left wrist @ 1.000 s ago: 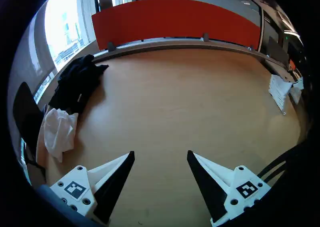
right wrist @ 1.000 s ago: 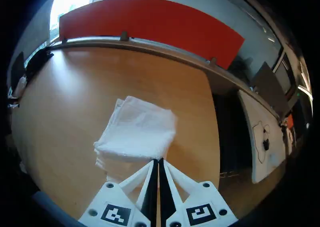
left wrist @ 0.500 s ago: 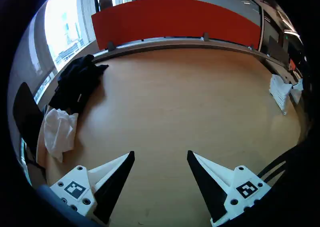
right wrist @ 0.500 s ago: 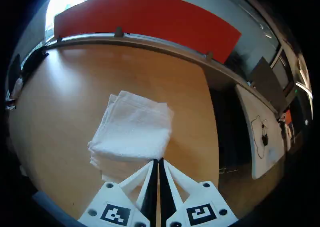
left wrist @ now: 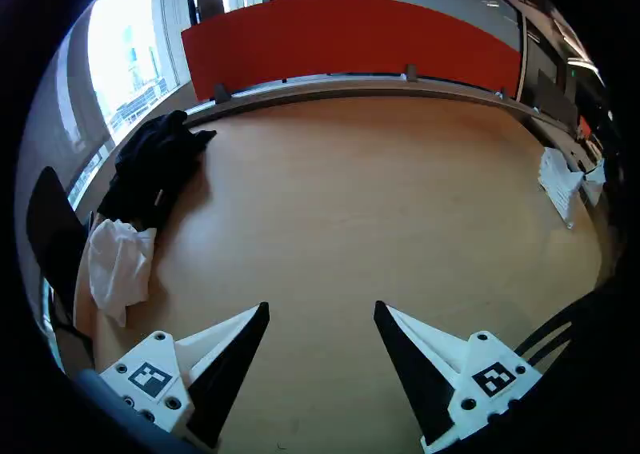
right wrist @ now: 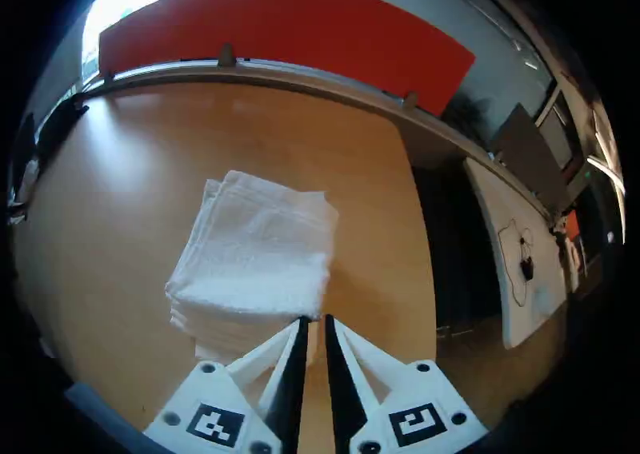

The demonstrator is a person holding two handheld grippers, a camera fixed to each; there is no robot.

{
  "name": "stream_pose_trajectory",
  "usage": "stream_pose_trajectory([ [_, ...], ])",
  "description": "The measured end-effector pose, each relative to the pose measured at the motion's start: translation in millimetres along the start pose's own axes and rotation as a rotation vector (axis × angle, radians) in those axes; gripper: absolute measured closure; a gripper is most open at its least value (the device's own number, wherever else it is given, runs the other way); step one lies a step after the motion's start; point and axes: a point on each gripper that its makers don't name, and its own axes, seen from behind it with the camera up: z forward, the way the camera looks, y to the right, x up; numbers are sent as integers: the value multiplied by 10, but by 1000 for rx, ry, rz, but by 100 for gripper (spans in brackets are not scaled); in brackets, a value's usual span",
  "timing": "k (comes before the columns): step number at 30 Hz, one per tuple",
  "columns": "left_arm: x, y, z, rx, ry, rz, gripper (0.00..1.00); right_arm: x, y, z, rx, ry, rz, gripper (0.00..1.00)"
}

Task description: Fold towel

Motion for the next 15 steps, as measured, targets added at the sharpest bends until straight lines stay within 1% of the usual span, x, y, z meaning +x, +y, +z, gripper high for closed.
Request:
stream_pose_trajectory([
  [2, -2, 0, -2, -1, 0, -1, 2, -18, 27, -6, -12, -4, 3, 55],
  [4, -4, -3, -3, -1, 0, -1, 2, -35, 59, -16, -26, -8, 3, 44],
  [8, -1, -6, -5, 0, 1, 1, 3, -56, 114, -26, -49, -11, 5, 40],
  [15, 10, -16, -17, -1, 6, 2, 3, -65, 175, -49, -73, -14, 14, 40],
])
